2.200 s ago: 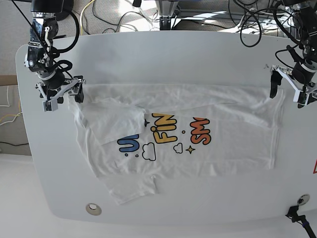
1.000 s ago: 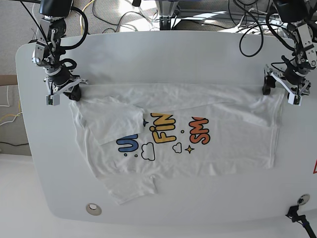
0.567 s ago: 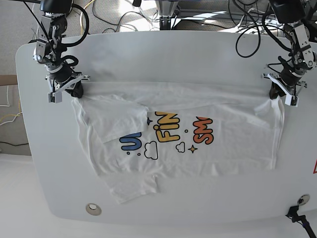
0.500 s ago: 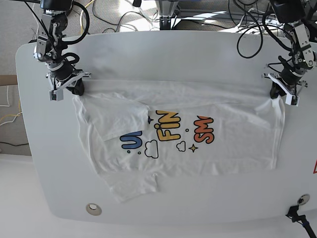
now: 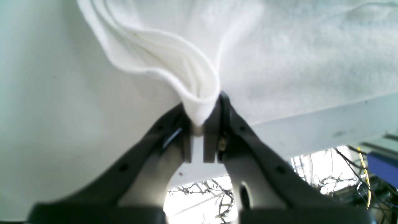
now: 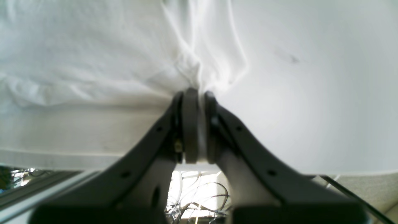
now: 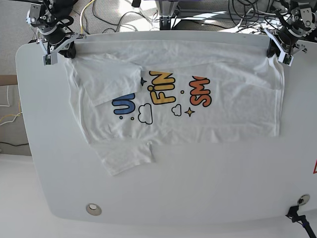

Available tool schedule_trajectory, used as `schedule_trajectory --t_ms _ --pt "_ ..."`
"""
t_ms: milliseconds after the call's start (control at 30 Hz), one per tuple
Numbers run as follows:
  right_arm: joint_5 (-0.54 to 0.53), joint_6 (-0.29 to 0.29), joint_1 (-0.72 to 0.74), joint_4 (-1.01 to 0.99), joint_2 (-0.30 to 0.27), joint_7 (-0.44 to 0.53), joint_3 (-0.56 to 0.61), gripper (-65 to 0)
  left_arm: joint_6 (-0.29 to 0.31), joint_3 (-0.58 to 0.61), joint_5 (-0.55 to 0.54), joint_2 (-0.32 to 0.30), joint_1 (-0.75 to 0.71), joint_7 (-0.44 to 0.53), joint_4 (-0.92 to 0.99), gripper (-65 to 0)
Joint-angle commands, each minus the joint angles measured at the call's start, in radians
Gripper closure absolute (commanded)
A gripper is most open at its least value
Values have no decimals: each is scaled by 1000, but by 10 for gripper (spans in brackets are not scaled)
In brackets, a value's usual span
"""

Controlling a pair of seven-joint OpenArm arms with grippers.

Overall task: Fold the T-shirt properly
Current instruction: 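Lower the folded hem and open both grippers, pulling back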

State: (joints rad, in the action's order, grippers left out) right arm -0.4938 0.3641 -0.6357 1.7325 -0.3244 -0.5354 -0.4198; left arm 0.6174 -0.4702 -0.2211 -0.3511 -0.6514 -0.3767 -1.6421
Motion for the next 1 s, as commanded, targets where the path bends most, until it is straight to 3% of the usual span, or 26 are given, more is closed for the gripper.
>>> schedule_trajectory --t_ms 0,300,333,367,467,533,600,800,967 --pt "-1 0 -17 34 -15 7 -11 0 2 -6 7 -10 -37 -15 -27 -26" --pt "-1 -1 -26 40 -14 7 -37 0 2 -6 -14 -12 -67 -15 -40 -37" --pt "-1 -3 -26 42 -14 7 -37 -1 2 -6 -14 -13 -66 -15 -40 -72" --pt "-1 -3 -26 42 -14 7 -37 -55 2 -6 -14 -13 -66 -15 -40 -124" --pt "1 -1 -26 44 -14 7 -38 -244 2 -6 -13 -16 -66 -15 -40 -363" --pt "1 -1 -26 44 -15 7 -61 -338 2 -6 -11 -18 -66 -15 -40 -472" --pt "-1 -1 -16 47 -15 7 -80 -410 2 -19 -11 -19 -64 -15 -40 -525" --pt "-1 -1 20 106 -46 4 -84 -431 3 -163 -13 -30 -5 -15 -83 -541" --pt "-1 0 127 129 -49 -94 -81 -431 3 -213 -8 -33 126 -17 -109 -541"
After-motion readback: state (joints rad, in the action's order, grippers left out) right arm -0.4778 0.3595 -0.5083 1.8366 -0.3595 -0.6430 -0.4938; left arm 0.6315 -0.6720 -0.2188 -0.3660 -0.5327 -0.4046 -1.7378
